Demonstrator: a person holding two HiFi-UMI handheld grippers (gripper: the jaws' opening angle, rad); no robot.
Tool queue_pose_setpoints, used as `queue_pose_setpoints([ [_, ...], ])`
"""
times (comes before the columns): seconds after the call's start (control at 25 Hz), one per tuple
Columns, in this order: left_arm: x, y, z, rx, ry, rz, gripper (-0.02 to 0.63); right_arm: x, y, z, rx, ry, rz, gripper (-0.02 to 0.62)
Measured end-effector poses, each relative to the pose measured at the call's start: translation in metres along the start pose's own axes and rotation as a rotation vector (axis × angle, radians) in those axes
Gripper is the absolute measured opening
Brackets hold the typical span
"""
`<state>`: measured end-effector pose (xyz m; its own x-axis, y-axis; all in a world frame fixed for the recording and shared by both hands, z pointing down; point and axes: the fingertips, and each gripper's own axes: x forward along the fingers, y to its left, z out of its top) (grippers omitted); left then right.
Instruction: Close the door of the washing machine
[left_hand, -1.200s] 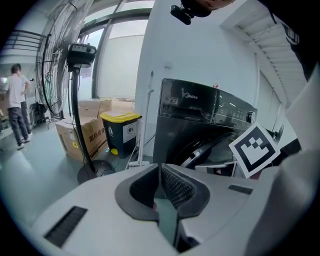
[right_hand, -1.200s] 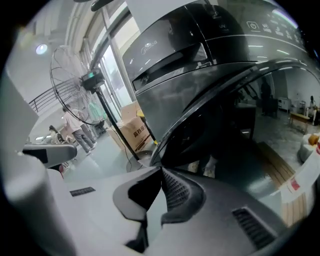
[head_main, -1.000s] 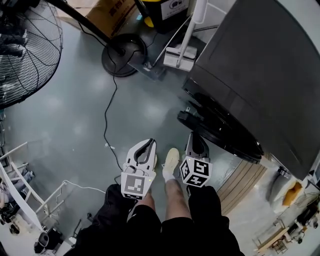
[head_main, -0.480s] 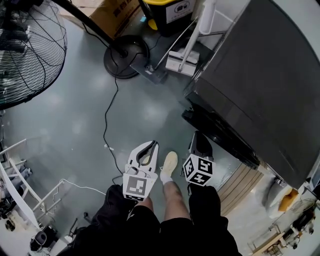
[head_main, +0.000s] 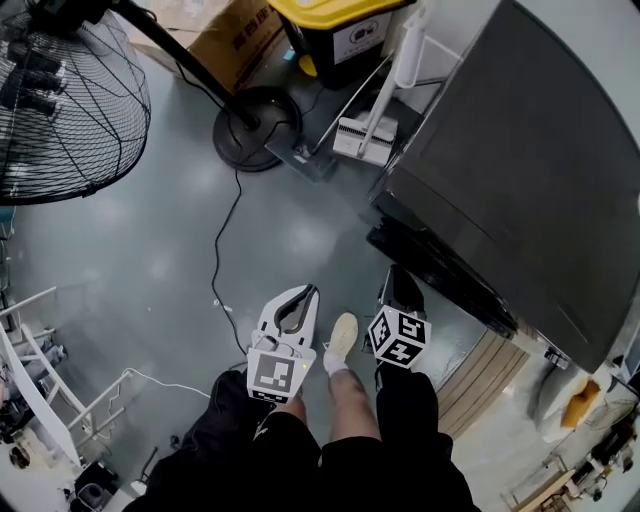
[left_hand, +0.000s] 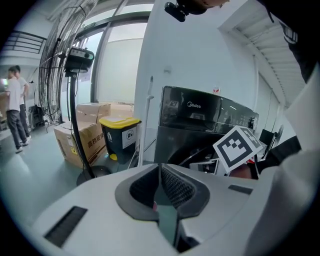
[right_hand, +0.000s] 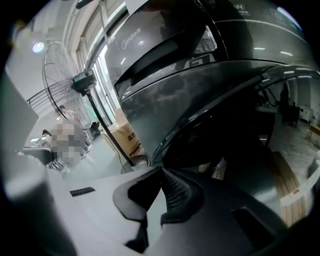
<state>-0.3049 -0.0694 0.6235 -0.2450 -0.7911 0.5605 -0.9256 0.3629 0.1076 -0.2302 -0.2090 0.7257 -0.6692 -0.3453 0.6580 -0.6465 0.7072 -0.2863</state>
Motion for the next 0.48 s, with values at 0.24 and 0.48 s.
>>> queue_pose_setpoints([
  [0.24, -0.021, -0.007, 0.016, 0.031, -0.019, -0.027, 0.035, -0.031, 0.009, 0.020, -0.027, -0.053, -0.003, 0.017],
  [0.48, -0.059, -0.028, 0.061, 0.088, -0.067, -0.069, 0.035, -0.099, 0.022, 0.053, -0.150, -0.113, -0.029, 0.017],
])
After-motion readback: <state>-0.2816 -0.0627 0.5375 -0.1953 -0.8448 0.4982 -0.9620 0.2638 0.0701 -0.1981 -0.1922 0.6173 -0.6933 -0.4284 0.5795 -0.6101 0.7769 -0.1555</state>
